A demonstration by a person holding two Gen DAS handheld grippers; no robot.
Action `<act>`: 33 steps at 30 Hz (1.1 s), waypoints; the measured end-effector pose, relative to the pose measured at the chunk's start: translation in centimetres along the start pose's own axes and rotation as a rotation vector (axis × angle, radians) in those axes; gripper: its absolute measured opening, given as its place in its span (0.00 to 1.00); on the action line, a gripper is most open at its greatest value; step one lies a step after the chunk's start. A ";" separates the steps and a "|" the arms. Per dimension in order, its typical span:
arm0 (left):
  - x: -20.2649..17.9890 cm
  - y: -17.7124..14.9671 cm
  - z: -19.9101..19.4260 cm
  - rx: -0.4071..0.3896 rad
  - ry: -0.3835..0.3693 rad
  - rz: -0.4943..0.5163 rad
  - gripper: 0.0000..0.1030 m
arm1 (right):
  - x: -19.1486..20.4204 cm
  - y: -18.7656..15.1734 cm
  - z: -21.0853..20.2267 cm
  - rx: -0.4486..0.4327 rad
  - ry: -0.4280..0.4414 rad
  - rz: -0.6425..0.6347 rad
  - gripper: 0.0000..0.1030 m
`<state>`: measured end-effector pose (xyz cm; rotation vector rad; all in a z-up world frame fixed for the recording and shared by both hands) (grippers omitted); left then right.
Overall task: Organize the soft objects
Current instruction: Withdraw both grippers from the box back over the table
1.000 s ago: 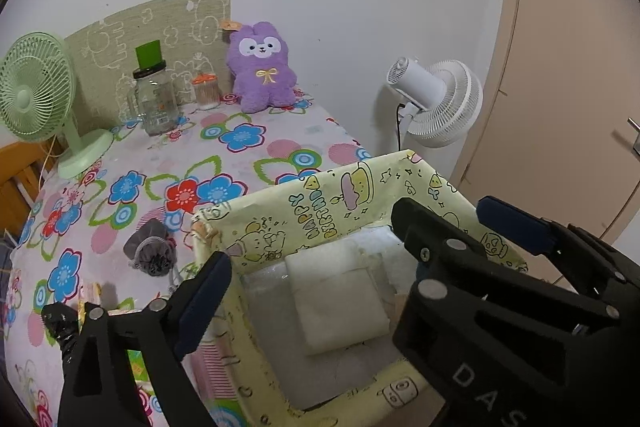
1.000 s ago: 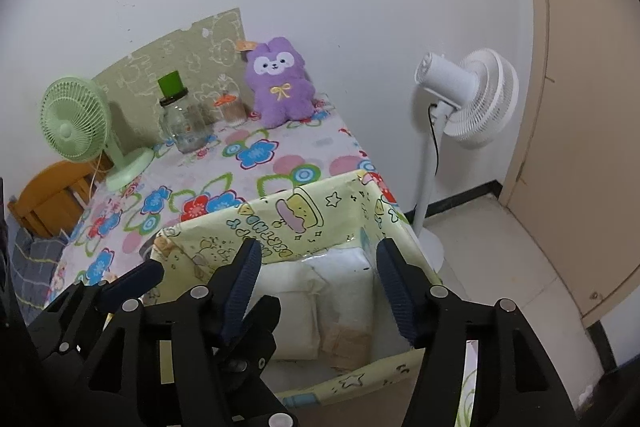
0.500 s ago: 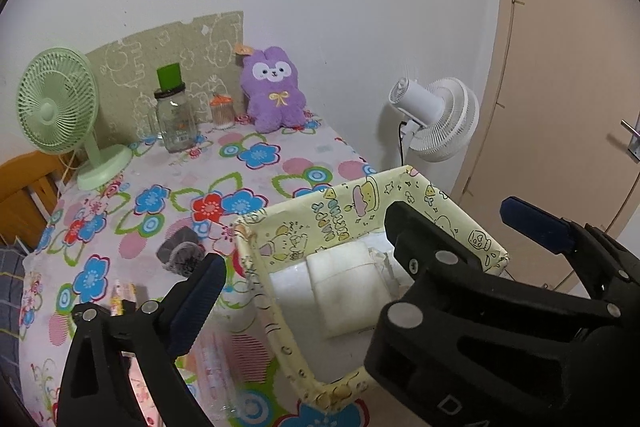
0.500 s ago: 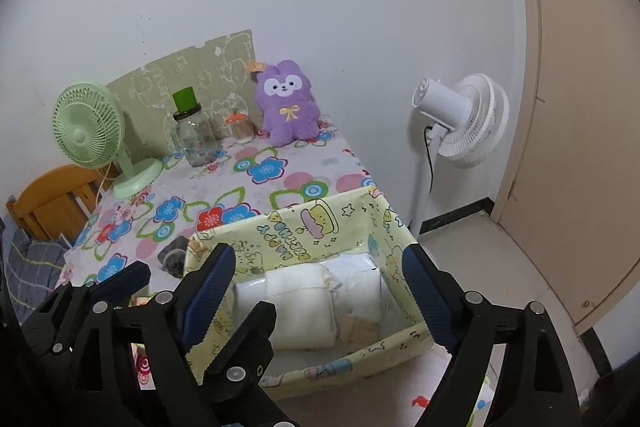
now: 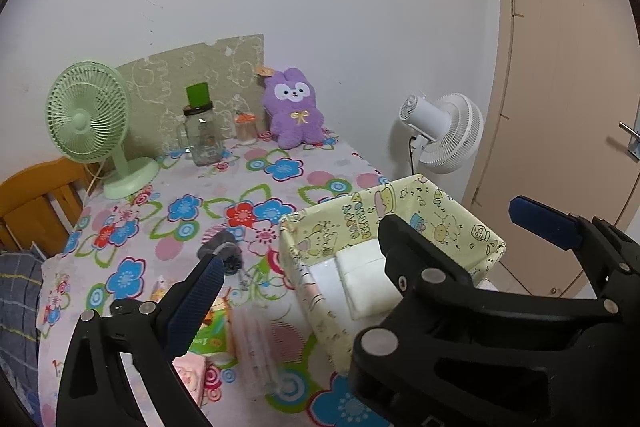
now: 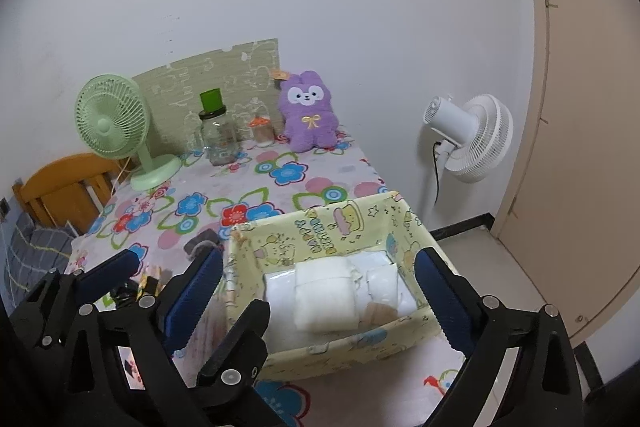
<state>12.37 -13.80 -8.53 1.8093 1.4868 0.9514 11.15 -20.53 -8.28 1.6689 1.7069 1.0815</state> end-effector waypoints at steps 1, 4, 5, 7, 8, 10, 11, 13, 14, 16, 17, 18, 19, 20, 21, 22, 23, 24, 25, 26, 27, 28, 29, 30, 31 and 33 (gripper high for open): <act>0.3 -0.1 -0.2 -0.003 0.001 -0.003 0.98 | 0.4 0.0 -0.1 0.000 0.000 -0.006 0.97; 1.1 -0.3 -0.6 -0.009 0.000 -0.012 0.98 | 1.3 -0.2 -0.4 -0.001 -0.001 -0.019 0.97; 1.4 -0.4 -0.8 -0.013 0.001 -0.013 0.98 | 1.5 -0.2 -0.5 -0.002 0.000 -0.022 0.97; 1.8 -0.6 -1.1 -0.016 -0.001 -0.015 0.98 | 2.1 -0.4 -0.8 -0.007 0.000 -0.029 0.97; 2.0 -0.7 -1.2 -0.018 -0.001 -0.015 0.98 | 2.4 -0.5 -0.9 -0.010 0.001 -0.032 0.97; 2.6 -1.0 -1.5 -0.019 0.002 -0.018 0.98 | 3.1 -0.7 -1.1 -0.006 0.013 -0.039 0.97; 2.8 -1.1 -1.6 -0.018 0.001 -0.022 0.98 | 3.3 -0.8 -1.1 -0.004 0.018 -0.043 0.97; 3.3 -1.4 -1.8 -0.018 0.000 -0.028 0.98 | 4.0 -1.0 -1.2 0.000 0.022 -0.055 0.97; 3.6 -1.5 -1.9 -0.019 0.001 -0.028 0.98 | 4.3 -1.1 -1.1 0.001 0.024 -0.061 0.97; 4.1 -1.9 -2.0 -0.020 0.010 -0.031 0.98 | 5.0 -1.3 -1.1 0.002 0.030 -0.069 0.97; 4.4 -2.0 -2.1 -0.021 0.016 -0.031 0.98 | 5.3 -1.4 -1.1 0.000 0.036 -0.070 0.97; 4.6 -2.1 -2.1 -0.021 0.021 -0.032 0.98 | 5.5 -1.5 -1.0 0.000 0.042 -0.071 0.97; 4.9 -2.4 -2.1 -0.019 0.027 -0.033 0.98 | 5.8 -1.7 -0.9 0.000 0.048 -0.072 0.97; 5.1 -2.6 -2.0 -0.015 0.030 -0.034 0.98 | 6.1 -1.9 -0.8 0.003 0.052 -0.072 0.97; 5.4 -2.8 -2.0 -0.013 0.034 -0.036 0.98 | 6.4 -2.1 -0.7 0.007 0.056 -0.074 0.97; 5.6 -2.9 -2.0 -0.012 0.037 -0.037 0.98 | 6.6 -2.2 -0.6 0.008 0.060 -0.076 0.97; 5.8 -3.1 -2.0 -0.010 0.041 -0.037 0.98 | 6.8 -2.3 -0.5 0.009 0.064 -0.080 0.97; 6.0 -3.3 -2.0 -0.007 0.043 -0.038 0.98 | 7.0 -2.4 -0.4 0.010 0.067 -0.085 0.97; 6.2 -3.5 -2.0 -0.006 0.046 -0.038 0.98 | 7.2 -2.6 -0.3 0.011 0.070 -0.089 0.97; 6.4 -3.8 -2.0 -0.005 0.050 -0.039 0.98 | 7.4 -2.7 -0.1 0.012 0.075 -0.091 0.97; 6.6 -4.0 -1.8 -0.002 0.058 -0.037 0.98 | 7.6 -2.9 0.0 0.013 0.078 -0.090 0.97; 6.7 -4.1 -1.7 0.002 0.064 -0.035 0.98 | 7.7 -3.1 0.2 0.016 0.080 -0.087 0.97; 6.9 -4.2 -1.7 0.005 0.070 -0.035 0.98 | 7.7 -3.2 0.3 0.018 0.081 -0.086 0.97; 7.1 -4.3 -1.6 0.006 0.073 -0.036 0.98 | 7.9 -3.3 0.5 0.018 0.083 -0.087 0.97; 7.2 -4.4 -1.5 0.007 0.075 -0.039 0.98 | 8.0 -3.3 0.6 0.018 0.085 -0.090 0.97; 7.5 -4.6 -1.4 0.009 0.080 -0.043 0.98 | 8.3 -3.5 0.8 0.018 0.084 -0.098 0.97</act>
Point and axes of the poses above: each gripper's, at about its wrist camera, not at the fingertips, and z roughly the way its jaws point, x to its left, y to its top, the point moved 6 cm from there along z, roughly the way its jaws point, and after that the axes turned 15 degrees about y, right-handed, at the moved point
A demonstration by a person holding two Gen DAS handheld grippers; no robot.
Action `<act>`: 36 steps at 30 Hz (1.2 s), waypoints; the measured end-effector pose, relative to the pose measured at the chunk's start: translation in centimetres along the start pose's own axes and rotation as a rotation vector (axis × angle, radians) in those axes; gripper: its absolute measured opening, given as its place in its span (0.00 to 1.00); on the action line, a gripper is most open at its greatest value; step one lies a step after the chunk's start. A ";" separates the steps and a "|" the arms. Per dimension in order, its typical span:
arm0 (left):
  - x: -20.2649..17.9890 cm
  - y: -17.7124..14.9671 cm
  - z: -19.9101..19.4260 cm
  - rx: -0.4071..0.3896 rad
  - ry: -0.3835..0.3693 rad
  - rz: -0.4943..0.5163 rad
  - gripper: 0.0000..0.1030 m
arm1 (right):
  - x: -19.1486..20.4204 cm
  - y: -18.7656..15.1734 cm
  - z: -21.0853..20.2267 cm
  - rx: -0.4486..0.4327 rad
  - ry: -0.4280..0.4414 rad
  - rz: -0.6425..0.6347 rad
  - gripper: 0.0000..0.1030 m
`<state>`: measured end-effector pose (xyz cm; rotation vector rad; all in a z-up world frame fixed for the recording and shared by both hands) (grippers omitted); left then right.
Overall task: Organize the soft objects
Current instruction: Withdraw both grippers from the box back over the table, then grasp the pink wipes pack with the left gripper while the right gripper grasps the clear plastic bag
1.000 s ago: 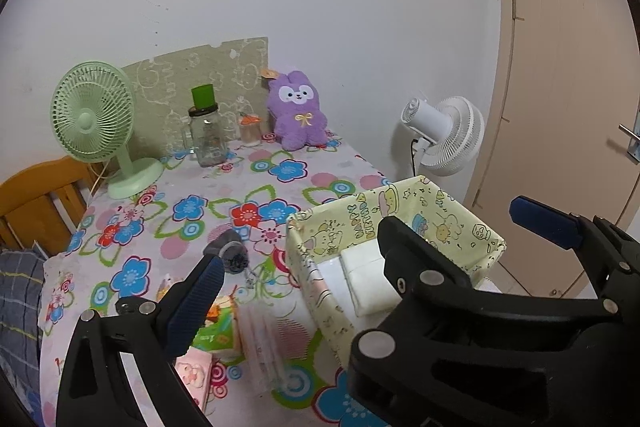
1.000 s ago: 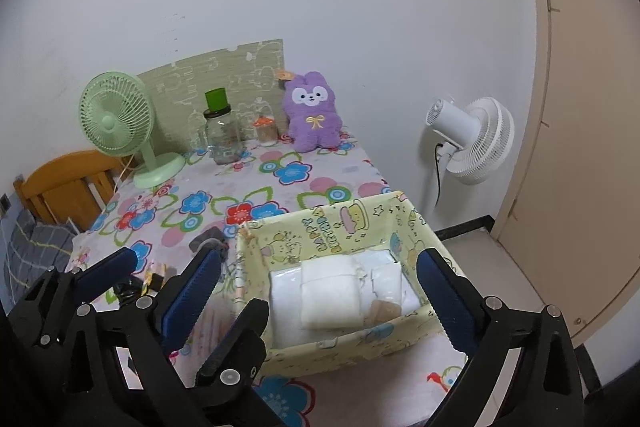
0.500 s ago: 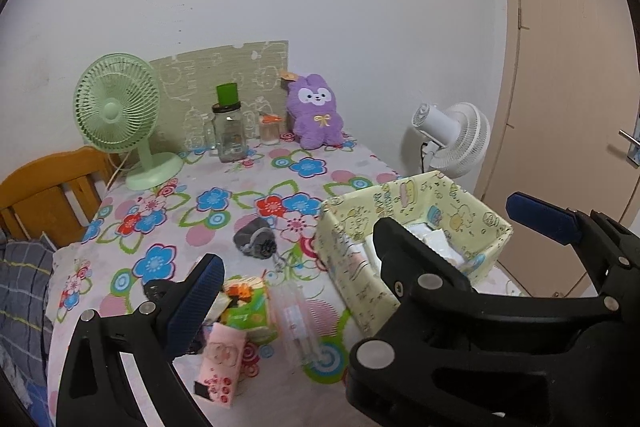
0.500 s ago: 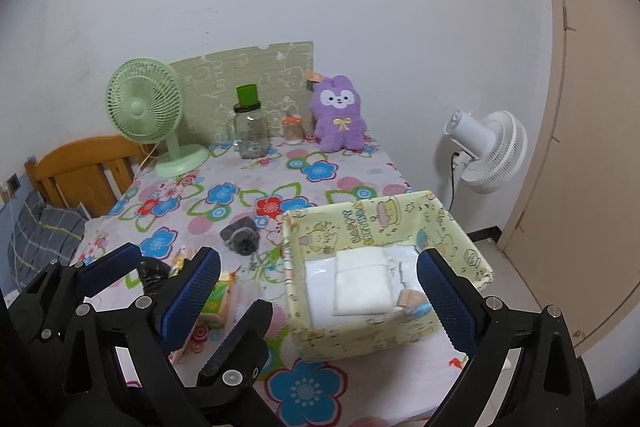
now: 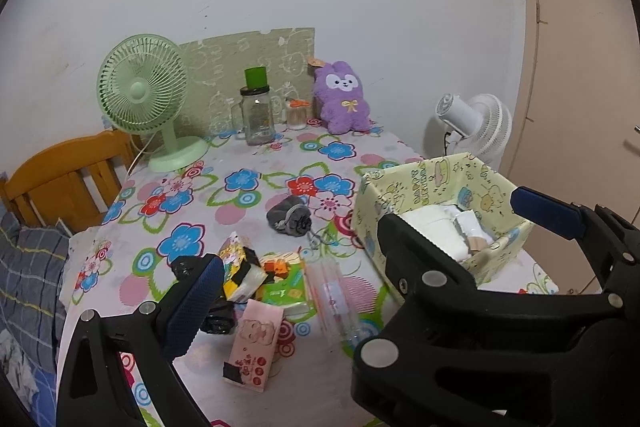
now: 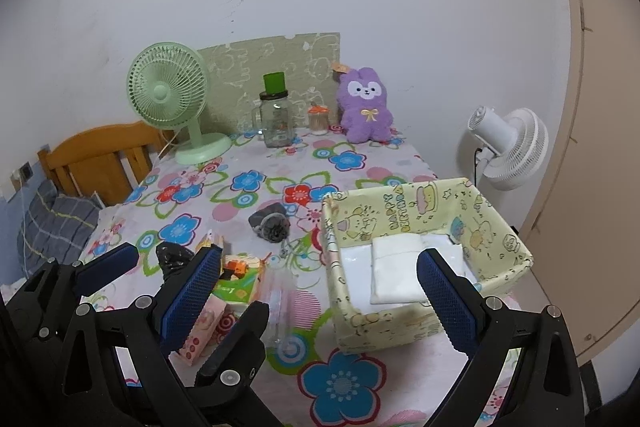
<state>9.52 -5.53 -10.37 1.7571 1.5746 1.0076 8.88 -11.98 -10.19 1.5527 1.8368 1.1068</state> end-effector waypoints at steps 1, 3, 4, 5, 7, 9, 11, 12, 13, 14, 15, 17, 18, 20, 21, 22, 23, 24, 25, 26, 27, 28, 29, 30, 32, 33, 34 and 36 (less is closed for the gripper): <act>0.1 -0.2 0.0 0.001 0.003 -0.002 0.98 | 0.1 -0.1 0.1 0.001 -0.001 -0.003 0.97; 0.4 -0.5 0.1 0.004 0.007 -0.004 0.98 | 0.5 -0.3 0.4 0.002 0.005 -0.009 0.97; 0.6 -0.7 0.3 0.006 0.008 -0.004 0.98 | 0.7 -0.5 0.5 0.002 0.009 -0.014 0.97; 0.7 -0.9 0.4 0.008 0.011 -0.004 0.98 | 0.9 -0.6 0.8 0.003 0.015 -0.022 0.97; 1.1 -1.4 0.8 0.015 0.017 -0.006 0.98 | 1.2 -0.8 1.2 0.004 0.020 -0.040 0.96; 1.5 -1.9 1.2 0.023 0.025 -0.007 0.98 | 1.6 -1.3 1.7 0.009 0.021 -0.055 0.96; 1.8 -2.5 1.8 0.036 0.030 -0.008 0.98 | 1.9 -1.8 2.3 0.018 0.025 -0.062 0.95; 2.0 -2.8 2.1 0.043 0.033 -0.009 0.98 | 2.0 -2.0 2.5 0.023 0.026 -0.063 0.95; 2.2 -3.2 2.4 0.051 0.038 -0.011 0.98 | 2.2 -2.4 3.0 0.031 0.029 -0.064 0.95; 2.4 -3.4 2.7 0.057 0.043 -0.013 0.98 | 2.3 -2.6 3.3 0.037 0.032 -0.063 0.94; 2.6 -3.7 3.0 0.062 0.050 -0.015 0.98 | 2.4 -2.9 3.7 0.047 0.039 -0.063 0.92; 3.0 -4.3 3.5 0.078 0.063 -0.019 0.98 | 2.7 -3.4 4.3 0.060 0.045 -0.063 0.90; 3.1 -4.6 3.7 0.084 0.066 -0.021 0.98 | 2.8 -3.6 4.5 0.066 0.048 -0.063 0.90; 3.4 -5.1 4.1 0.096 0.069 -0.025 0.97 | 3.1 -4.1 5.2 0.082 0.053 -0.062 0.90; 3.6 -5.2 4.3 0.101 0.071 -0.028 0.97 | 3.2 -4.3 5.4 0.087 0.056 -0.061 0.90; 3.7 -5.4 4.4 0.106 0.072 -0.030 0.97 | 3.3 -4.4 5.6 0.091 0.061 -0.059 0.90; 3.8 -5.6 4.6 0.110 0.073 -0.032 0.97 | 3.4 -4.6 5.9 0.097 0.064 -0.058 0.90; 3.9 -5.7 4.7 0.115 0.074 -0.034 0.97 | 3.5 -4.8 6.0 0.101 0.067 -0.058 0.90; 4.0 -5.9 4.9 0.118 0.075 -0.035 0.97 | 3.6 -5.0 6.3 0.105 0.072 -0.057 0.90; 4.1 -6.1 5.1 0.121 0.076 -0.037 0.97 | 3.6 -5.1 6.4 0.108 0.074 -0.057 0.90; 4.2 -6.3 5.3 0.128 0.079 -0.040 0.97 | 3.6 -5.2 6.6 0.111 0.073 -0.058 0.90; 4.3 -6.5 5.5 0.133 0.085 -0.043 0.97 | 3.6 -5.4 6.9 0.118 0.073 -0.058 0.90; 4.4 -6.7 5.7 0.139 0.086 -0.049 0.97 | 3.7 -5.6 7.1 0.125 0.074 -0.059 0.90; 4.5 -6.9 5.9 0.145 0.088 -0.053 0.97 | 3.7 -5.7 7.3 0.131 0.075 -0.059 0.90; 4.7 -7.3 6.4 0.155 0.091 -0.055 0.96 | 3.8 -6.1 7.9 0.148 0.076 -0.060 0.88; 4.8 -7.5 6.6 0.161 0.093 -0.054 0.94 | 3.9 -6.3 8.2 0.161 0.078 -0.059 0.86; 4.8 -7.7 6.9 0.168 0.096 -0.056 0.94 | 3.9 -6.5 8.4 0.168 0.079 -0.058 0.85; 5.0 -8.1 7.4 0.183 0.096 -0.062 0.92 | 4.0 -7.0 9.1 0.189 0.088 -0.057 0.82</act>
Point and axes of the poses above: each gripper's, at about its wrist camera, not at the fingertips, and z roughly the way its jaws point, x to its left, y to its top, the point moved 6 cm from there along z, roughly the way its jaws point, and after that the axes turned 15 degrees about y, right-handed, at the moved point
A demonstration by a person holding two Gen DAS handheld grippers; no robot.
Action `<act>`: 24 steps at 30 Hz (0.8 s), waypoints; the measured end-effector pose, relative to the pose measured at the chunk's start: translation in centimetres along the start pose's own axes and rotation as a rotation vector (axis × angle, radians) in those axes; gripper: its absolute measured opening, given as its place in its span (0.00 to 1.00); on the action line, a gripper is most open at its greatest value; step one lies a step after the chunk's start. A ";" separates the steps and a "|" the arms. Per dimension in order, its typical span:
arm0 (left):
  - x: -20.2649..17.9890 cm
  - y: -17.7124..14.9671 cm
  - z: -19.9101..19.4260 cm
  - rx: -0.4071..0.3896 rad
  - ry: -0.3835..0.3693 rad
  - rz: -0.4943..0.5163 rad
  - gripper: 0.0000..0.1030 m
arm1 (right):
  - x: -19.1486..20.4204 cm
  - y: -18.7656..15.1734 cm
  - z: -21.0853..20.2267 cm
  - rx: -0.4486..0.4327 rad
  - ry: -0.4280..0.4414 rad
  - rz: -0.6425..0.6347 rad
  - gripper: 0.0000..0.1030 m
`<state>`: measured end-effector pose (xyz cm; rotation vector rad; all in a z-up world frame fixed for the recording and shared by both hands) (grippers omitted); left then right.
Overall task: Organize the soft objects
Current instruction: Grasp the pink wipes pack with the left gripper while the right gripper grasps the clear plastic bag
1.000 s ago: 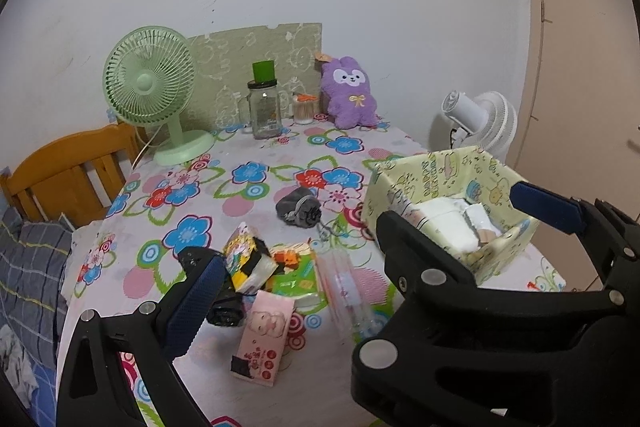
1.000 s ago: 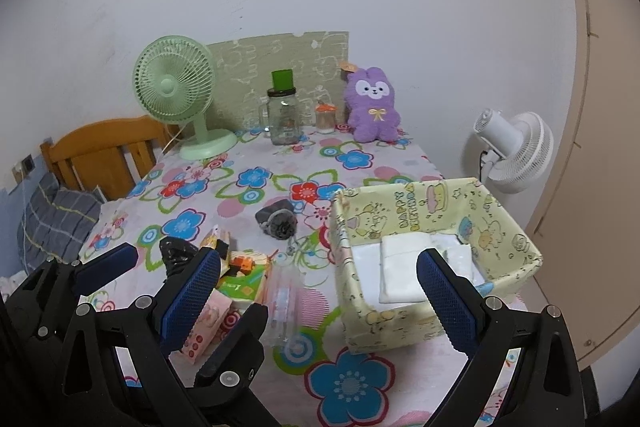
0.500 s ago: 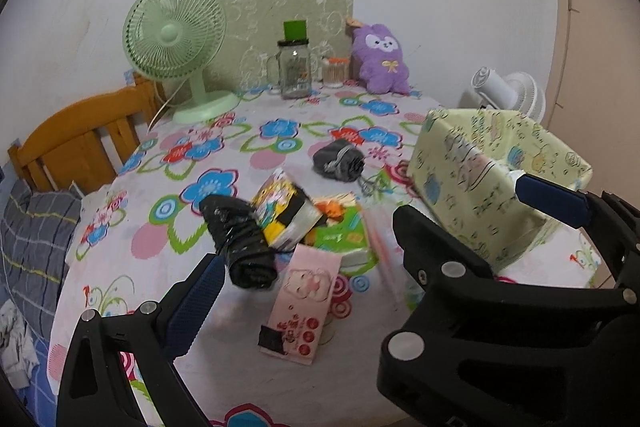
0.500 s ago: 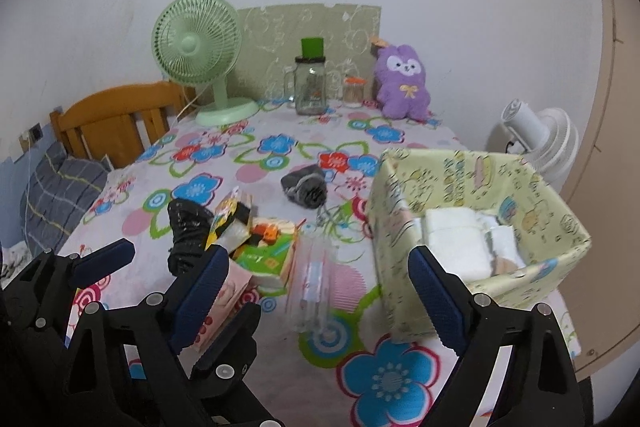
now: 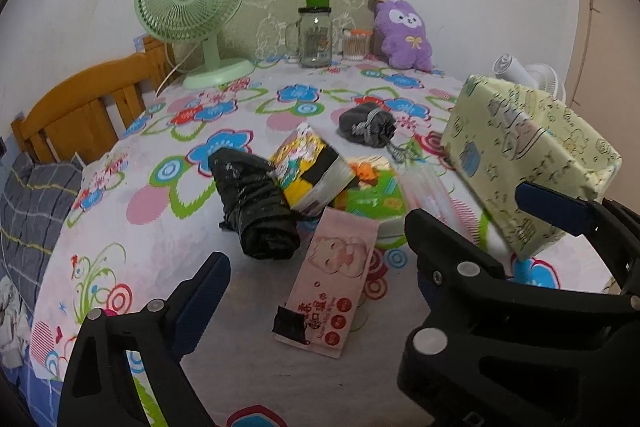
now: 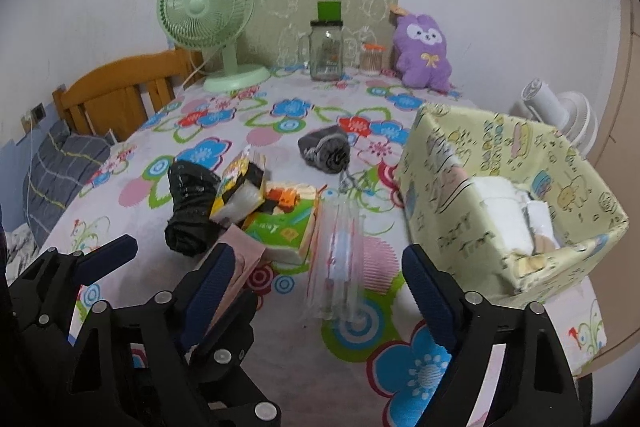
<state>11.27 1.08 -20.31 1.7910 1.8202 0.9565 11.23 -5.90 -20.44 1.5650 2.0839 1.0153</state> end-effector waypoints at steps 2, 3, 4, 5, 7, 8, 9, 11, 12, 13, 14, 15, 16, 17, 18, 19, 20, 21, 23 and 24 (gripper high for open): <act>0.0 -0.3 0.6 0.018 -0.004 -0.003 0.91 | 0.0 -0.3 0.7 0.019 0.002 -0.001 0.78; -0.1 -0.5 1.0 0.028 -0.006 -0.003 0.89 | -0.1 -0.4 1.1 0.029 0.003 0.000 0.77; -0.1 -0.6 1.2 0.034 -0.006 -0.002 0.89 | -0.2 -0.5 1.3 0.035 0.003 0.002 0.77; -0.1 -0.8 1.4 0.040 -0.006 -0.002 0.88 | -0.3 -0.6 1.7 0.044 0.003 0.004 0.76; -0.2 -0.9 1.8 0.050 -0.008 -0.004 0.87 | -0.5 -0.7 2.2 0.055 0.003 0.008 0.76; -0.3 -1.0 2.0 0.055 -0.008 -0.004 0.86 | -0.6 -0.8 2.4 0.061 0.002 0.010 0.76; -0.4 -1.0 2.2 0.059 -0.008 -0.004 0.84 | -0.7 -0.9 2.7 0.066 0.000 0.012 0.76; -0.5 -1.1 2.5 0.068 -0.011 -0.004 0.82 | -1.0 -1.0 3.0 0.073 -0.001 0.015 0.76; -0.6 -1.2 2.7 0.074 -0.012 -0.001 0.80 | -1.0 -1.1 3.2 0.080 -0.002 0.017 0.74; -0.6 -1.2 2.9 0.077 -0.013 0.000 0.79 | -1.1 -1.2 3.4 0.086 0.000 0.019 0.72; -0.7 -1.2 3.1 0.082 -0.014 0.001 0.77 | -1.2 -1.2 3.6 0.090 0.001 0.021 0.71; -0.7 -1.2 3.2 0.087 -0.015 0.002 0.76 | -1.3 -1.3 3.8 0.095 0.001 0.024 0.70; -0.8 -1.3 3.4 0.090 -0.014 0.004 0.75 | -1.3 -1.3 3.9 0.100 -0.001 0.027 0.70; -0.8 -1.3 3.4 0.088 -0.008 0.006 0.74 | -1.4 -1.4 4.1 0.104 -0.001 0.029 0.69; -0.8 -1.3 3.4 0.083 -0.002 0.012 0.73 | -1.5 -1.4 4.3 0.109 0.002 0.035 0.66; -0.9 -1.3 3.4 0.080 -0.003 0.015 0.72 | -1.6 -1.5 4.4 0.113 0.003 0.040 0.63; -0.9 -1.3 3.4 0.079 -0.006 0.015 0.70 | -1.8 -1.5 4.6 0.116 0.005 0.050 0.63; -1.0 -1.3 3.4 0.078 -0.010 0.018 0.67 | -1.9 -1.5 4.7 0.117 0.005 0.055 0.62; -1.2 -1.2 3.3 0.073 -0.019 0.024 0.62 | -2.1 -1.5 4.9 0.122 0.008 0.069 0.59; -1.3 -1.2 3.2 0.072 -0.022 0.028 0.58 | -2.2 -1.5 5.0 0.121 0.002 0.072 0.54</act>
Point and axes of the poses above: each gripper's, at about its wrist camera, not at the fingertips, and z roughly the way its jaws point, x to its left, y to its top, the point moved 6 cm from there along z, roughly the way its jaws point, and after that the axes turned 15 degrees about y, right-handed, at the moved point
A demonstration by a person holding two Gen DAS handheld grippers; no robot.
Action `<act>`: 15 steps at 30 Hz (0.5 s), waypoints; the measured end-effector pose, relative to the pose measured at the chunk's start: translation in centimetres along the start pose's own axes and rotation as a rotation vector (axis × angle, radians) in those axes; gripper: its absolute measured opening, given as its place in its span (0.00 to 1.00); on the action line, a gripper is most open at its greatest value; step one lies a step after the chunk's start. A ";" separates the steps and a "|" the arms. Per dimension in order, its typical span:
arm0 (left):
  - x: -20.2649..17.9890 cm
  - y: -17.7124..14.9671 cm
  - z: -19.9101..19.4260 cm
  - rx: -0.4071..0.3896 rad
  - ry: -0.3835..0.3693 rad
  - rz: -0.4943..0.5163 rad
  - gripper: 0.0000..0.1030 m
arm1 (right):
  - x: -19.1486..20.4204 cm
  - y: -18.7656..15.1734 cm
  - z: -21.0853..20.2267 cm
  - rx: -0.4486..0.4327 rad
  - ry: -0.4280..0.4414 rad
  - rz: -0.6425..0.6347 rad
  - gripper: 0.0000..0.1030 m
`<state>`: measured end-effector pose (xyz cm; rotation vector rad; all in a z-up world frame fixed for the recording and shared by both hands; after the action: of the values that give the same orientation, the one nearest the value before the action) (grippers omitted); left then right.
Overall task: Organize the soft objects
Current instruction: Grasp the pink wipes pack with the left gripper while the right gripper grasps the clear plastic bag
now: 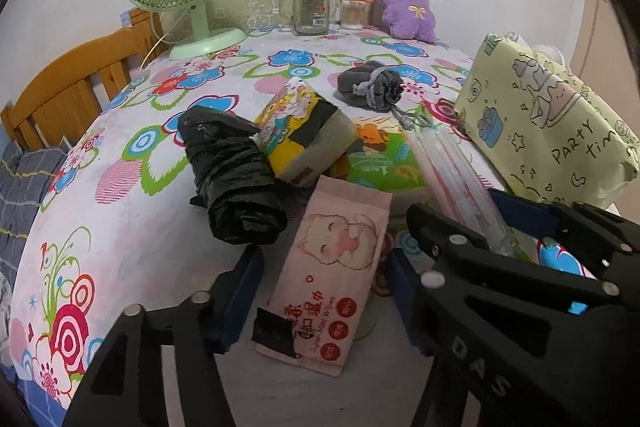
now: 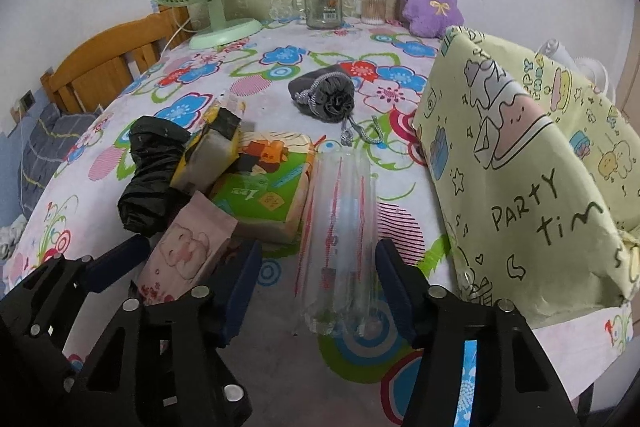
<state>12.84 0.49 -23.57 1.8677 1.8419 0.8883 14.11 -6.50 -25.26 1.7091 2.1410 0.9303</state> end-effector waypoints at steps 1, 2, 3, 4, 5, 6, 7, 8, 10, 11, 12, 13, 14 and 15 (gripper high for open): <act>-0.1 0.0 -0.1 0.000 -0.004 0.004 0.56 | 0.1 0.0 0.0 -0.002 -0.004 -0.004 0.50; -0.2 0.0 -0.1 0.000 -0.005 0.006 0.53 | 0.1 0.0 0.0 -0.002 -0.002 -0.006 0.48; -0.3 0.0 -0.2 0.000 -0.007 0.008 0.50 | 0.2 0.0 0.0 -0.002 -0.002 -0.009 0.45; -0.4 0.0 -0.2 0.000 -0.011 0.009 0.48 | 0.2 0.0 0.0 -0.002 0.000 -0.009 0.41; -0.5 0.0 -0.3 0.002 -0.014 0.009 0.46 | 0.2 0.0 -0.1 0.000 0.004 -0.011 0.40; -0.5 0.0 -0.3 0.003 -0.017 0.007 0.43 | 0.2 0.0 -0.1 0.000 0.003 -0.011 0.38; -0.6 0.1 -0.3 0.003 -0.017 0.008 0.42 | 0.1 0.0 -0.1 -0.001 0.003 -0.010 0.36; -0.6 0.1 -0.4 0.003 -0.016 0.009 0.42 | 0.1 0.0 -0.2 -0.002 0.004 -0.011 0.36; -0.7 0.1 -0.4 0.004 -0.016 0.010 0.41 | 0.1 0.0 -0.3 -0.003 0.005 -0.012 0.34; -0.7 0.1 -0.3 0.005 -0.015 0.007 0.40 | 0.1 -0.1 -0.4 -0.004 0.006 -0.011 0.33; -0.7 0.1 -0.4 0.007 -0.014 0.004 0.40 | 0.1 -0.1 -0.5 -0.005 0.007 -0.011 0.32; -0.7 0.1 -0.4 0.006 -0.014 0.003 0.40 | 0.1 -0.1 -0.6 -0.006 0.008 -0.011 0.31; -0.8 0.1 -0.5 0.005 -0.013 0.001 0.40 | 0.1 -0.1 -0.8 -0.009 0.009 -0.011 0.31; -0.8 0.1 -0.6 0.004 -0.013 0.001 0.39 | 0.1 -0.1 -0.9 -0.012 0.010 -0.012 0.31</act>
<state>12.50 -0.37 -23.20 1.8721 1.8367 0.8721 13.45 -6.72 -24.60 1.6880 2.1452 0.9490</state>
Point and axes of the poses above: each gripper's, at about its wrist camera, not at the fingertips, and z roughly the way its jaws point, x to its left, y to its top, the point moved 6 cm from there along z, roughly the way its jaws point, and after that the axes turned 15 degrees about y, right-handed, at the moved point
